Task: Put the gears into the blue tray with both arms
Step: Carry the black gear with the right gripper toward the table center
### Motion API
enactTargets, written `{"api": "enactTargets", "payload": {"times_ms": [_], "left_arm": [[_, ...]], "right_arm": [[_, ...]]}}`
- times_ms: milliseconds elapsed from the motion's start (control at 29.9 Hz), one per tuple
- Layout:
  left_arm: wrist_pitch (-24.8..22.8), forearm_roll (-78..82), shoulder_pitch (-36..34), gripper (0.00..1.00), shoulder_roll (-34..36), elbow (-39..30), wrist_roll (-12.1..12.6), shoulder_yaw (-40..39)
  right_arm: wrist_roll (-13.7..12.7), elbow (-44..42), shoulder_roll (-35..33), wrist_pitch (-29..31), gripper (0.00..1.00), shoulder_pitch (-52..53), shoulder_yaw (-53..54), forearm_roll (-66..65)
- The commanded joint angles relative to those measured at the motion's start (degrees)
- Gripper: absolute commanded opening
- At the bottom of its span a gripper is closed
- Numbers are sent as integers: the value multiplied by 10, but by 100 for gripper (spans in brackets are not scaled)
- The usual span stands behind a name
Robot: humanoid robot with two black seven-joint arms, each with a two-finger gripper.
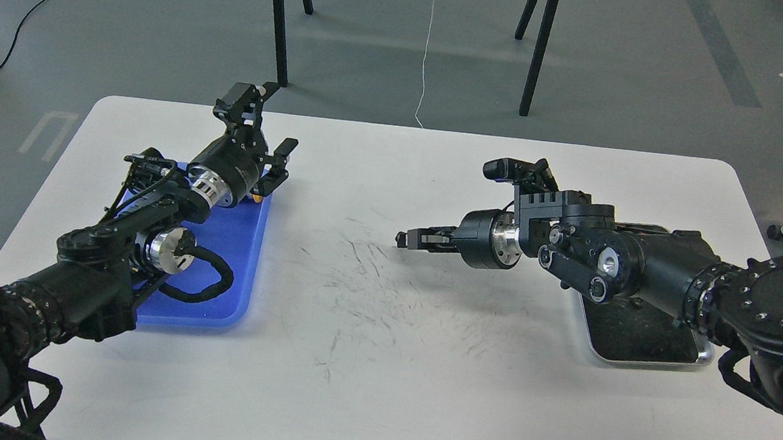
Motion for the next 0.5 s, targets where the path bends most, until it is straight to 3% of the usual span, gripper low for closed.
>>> {"api": "enactTargets", "payload": {"times_ms": [0,468], "left_arm": [[0,0,-1,100,1,0,0,0],[0,0,-1,100,1,0,0,0]], "right_arm": [[0,6,0,3,6,-10,1,1],[0,22,0,3,8,-32,22,0]]}}
